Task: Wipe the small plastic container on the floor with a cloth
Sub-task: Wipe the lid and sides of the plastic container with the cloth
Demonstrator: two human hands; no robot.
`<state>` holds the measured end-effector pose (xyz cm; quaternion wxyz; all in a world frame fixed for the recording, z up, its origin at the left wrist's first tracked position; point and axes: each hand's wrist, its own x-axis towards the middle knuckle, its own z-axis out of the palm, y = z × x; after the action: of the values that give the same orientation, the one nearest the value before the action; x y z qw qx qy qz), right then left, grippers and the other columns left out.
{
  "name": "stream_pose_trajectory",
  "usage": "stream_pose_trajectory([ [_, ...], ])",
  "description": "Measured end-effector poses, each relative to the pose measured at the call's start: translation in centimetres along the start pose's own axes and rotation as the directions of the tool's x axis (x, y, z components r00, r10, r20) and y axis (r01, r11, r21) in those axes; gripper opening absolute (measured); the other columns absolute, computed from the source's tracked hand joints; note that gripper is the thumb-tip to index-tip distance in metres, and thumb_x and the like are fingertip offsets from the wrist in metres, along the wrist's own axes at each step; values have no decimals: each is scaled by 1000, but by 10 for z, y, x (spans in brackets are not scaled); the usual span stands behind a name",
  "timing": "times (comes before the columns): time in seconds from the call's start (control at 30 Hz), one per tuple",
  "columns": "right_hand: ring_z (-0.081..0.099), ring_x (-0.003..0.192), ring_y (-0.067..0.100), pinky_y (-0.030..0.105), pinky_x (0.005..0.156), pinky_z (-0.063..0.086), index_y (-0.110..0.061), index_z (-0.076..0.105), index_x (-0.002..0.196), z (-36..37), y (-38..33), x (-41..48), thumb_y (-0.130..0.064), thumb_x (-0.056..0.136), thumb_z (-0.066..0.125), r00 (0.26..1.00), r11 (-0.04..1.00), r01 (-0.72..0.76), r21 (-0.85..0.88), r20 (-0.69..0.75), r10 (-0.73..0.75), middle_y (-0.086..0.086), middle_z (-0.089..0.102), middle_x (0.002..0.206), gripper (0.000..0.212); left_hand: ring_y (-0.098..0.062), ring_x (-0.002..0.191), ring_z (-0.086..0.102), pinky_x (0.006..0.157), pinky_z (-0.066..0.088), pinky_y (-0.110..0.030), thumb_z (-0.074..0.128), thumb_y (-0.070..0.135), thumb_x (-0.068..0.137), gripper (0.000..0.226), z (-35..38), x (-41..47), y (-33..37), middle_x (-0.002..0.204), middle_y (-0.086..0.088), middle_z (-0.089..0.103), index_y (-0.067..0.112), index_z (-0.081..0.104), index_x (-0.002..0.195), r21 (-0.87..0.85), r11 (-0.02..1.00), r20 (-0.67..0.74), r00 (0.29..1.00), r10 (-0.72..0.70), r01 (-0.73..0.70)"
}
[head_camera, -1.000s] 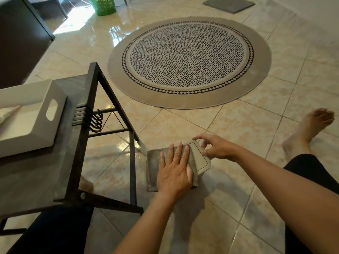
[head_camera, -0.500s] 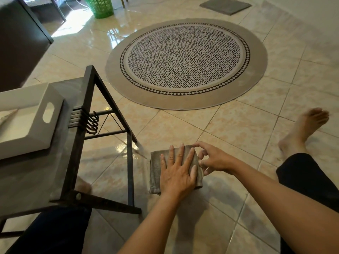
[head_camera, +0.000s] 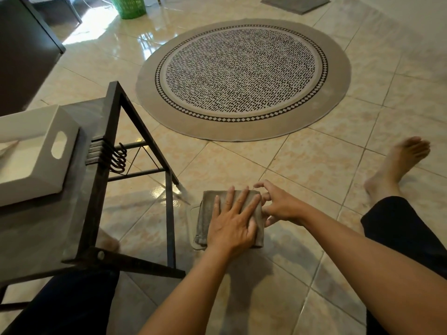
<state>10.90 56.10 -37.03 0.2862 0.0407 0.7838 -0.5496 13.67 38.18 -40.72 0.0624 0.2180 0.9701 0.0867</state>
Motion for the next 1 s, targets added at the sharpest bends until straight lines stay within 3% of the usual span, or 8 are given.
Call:
stream_pose_trajectory([
  [0.13, 67, 75, 24, 45, 66, 63, -23, 32, 139, 1, -1, 1, 15, 85, 56, 1000, 1000, -8, 19, -7, 8, 13, 57, 96, 71, -23, 147, -27, 118, -12, -54, 12, 52, 94, 63, 1, 3, 2, 162, 7, -22, 45, -16, 151, 0, 996, -14, 996, -91, 91],
  [0.2, 70, 87, 32, 47, 68, 63, -23, 32, 139, 1, -1, 0, 17, 83, 52, 1000, 1000, -9, 29, 4, 9, 18, 62, 107, 71, -21, 146, -29, 118, -11, -55, 11, 53, 96, 62, 3, 2, 7, 162, 7, -22, 43, -14, 152, 22, 1000, 9, 1000, -12, 12],
  [0.27, 70, 84, 31, 49, 69, 63, -24, 35, 137, 1, 0, -1, 16, 84, 52, 1000, 999, -4, 35, -5, 4, 20, 61, 104, 69, -20, 146, -29, 118, -10, -54, 9, 54, 97, 61, 1, 3, 1, 162, 8, -22, 44, -15, 151, 36, 999, 23, 1000, 5, -6],
  [0.37, 65, 69, 23, 46, 68, 64, -29, 43, 133, 2, 2, 1, 11, 88, 58, 1000, 1000, 15, 1, -20, -15, 15, 54, 91, 62, -21, 146, -27, 119, -11, -52, 6, 54, 95, 61, -4, 3, -18, 162, 6, -23, 44, -22, 149, 18, 992, 22, 991, -129, 128],
  [0.6, 69, 72, 22, 40, 63, 64, -33, 49, 127, 2, -1, 5, 11, 86, 61, 1000, 999, -15, -49, -28, 14, 14, 58, 92, 61, -19, 149, -18, 120, -5, -53, 9, 53, 94, 64, -12, -22, -57, 165, 5, -11, 41, -9, 154, -98, 937, -25, 941, -339, 335],
  [0.77, 70, 73, 24, 38, 61, 64, -30, 51, 125, 1, -11, 9, 11, 86, 62, 1000, 994, -17, -109, -9, 16, 14, 57, 92, 58, -20, 150, -17, 120, -7, -49, 15, 51, 95, 65, -13, -27, -62, 166, 2, -6, 36, -2, 156, -150, 937, -52, 944, -327, 316],
  [0.9, 67, 70, 22, 40, 62, 64, -29, 53, 123, 4, -12, 8, 12, 85, 62, 999, 993, -15, -116, -42, 10, 13, 55, 89, 56, -19, 149, -21, 120, -8, -49, 11, 54, 95, 65, -6, -39, -54, 165, 3, -13, 37, -10, 155, -123, 946, -61, 949, -310, 301],
  [1.0, 67, 69, 21, 42, 63, 64, -27, 52, 124, 4, -10, 7, 12, 86, 61, 999, 995, -10, -101, -51, 5, 13, 55, 89, 55, -19, 147, -27, 118, -16, -48, 6, 55, 94, 66, 2, -49, -37, 163, 5, -22, 37, -17, 153, -33, 959, -51, 957, -284, 283],
])
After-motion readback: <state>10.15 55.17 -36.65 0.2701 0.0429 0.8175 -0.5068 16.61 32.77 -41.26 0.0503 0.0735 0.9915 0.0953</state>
